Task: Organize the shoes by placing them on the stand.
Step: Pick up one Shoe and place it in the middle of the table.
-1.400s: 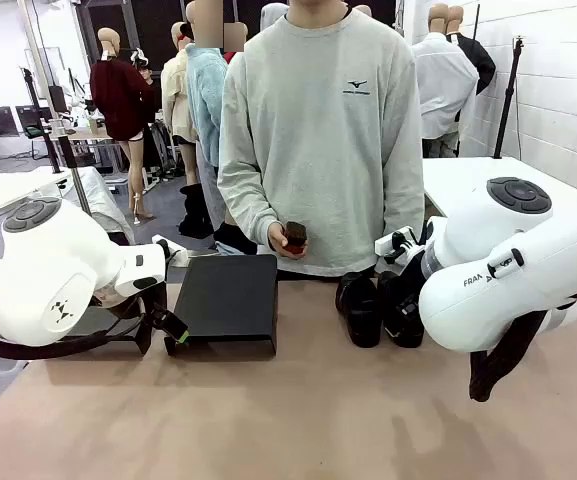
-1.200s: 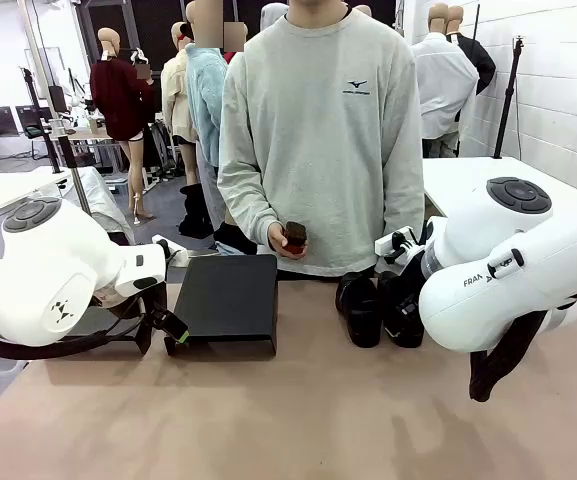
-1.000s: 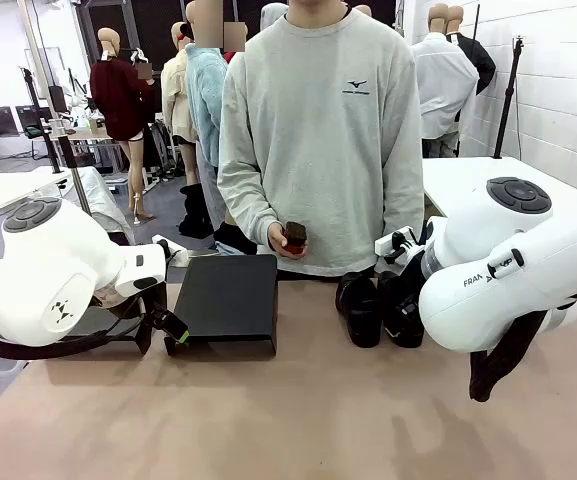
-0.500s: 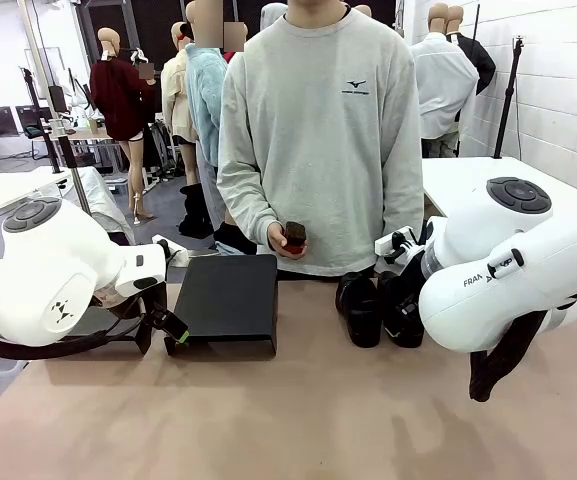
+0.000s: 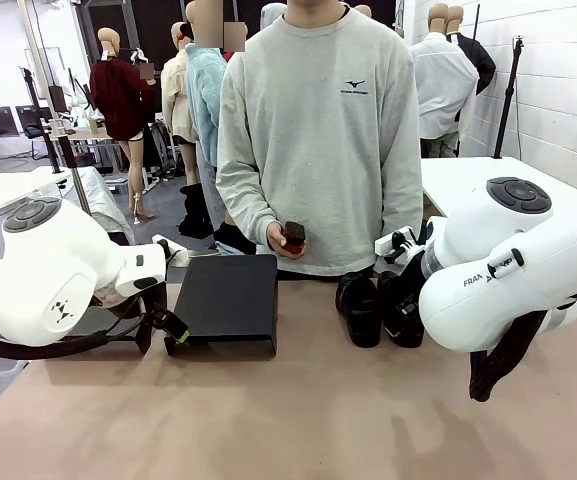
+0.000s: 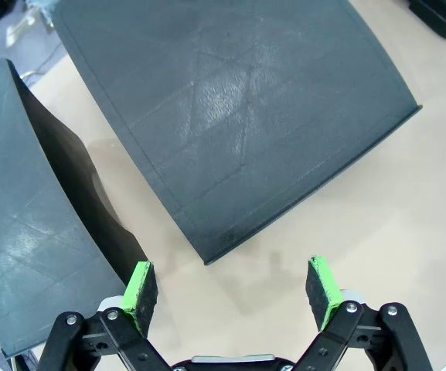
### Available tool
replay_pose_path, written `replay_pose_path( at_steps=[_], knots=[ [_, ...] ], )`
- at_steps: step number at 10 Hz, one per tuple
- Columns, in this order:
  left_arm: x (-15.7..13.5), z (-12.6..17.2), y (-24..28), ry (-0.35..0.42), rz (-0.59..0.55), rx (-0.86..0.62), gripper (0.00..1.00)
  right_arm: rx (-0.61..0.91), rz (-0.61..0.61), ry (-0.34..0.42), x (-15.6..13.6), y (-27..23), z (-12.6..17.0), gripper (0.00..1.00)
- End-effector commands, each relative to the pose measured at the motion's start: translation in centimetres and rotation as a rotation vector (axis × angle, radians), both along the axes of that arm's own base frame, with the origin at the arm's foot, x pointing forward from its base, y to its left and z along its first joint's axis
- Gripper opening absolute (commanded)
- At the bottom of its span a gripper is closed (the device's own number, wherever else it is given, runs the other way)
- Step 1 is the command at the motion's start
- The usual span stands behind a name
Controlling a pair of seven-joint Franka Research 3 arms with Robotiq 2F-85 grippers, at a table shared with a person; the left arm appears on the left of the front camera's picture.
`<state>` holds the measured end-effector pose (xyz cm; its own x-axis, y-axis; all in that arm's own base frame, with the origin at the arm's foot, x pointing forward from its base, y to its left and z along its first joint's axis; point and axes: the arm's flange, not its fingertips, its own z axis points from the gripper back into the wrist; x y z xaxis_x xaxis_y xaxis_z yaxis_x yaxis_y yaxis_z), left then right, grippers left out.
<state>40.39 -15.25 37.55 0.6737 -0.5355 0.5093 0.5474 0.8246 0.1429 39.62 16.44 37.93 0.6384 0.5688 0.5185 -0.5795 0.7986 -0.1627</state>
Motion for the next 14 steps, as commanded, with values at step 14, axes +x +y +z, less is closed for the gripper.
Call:
replay_pose_path(
  at_steps=[14],
  knots=[
    [-2.5, 13.4, 19.4, -0.042, -0.140, -0.240, 1.00, 0.599, -0.042, 0.051, -2.9, -20.5, 13.4, 1.00]
  ],
)
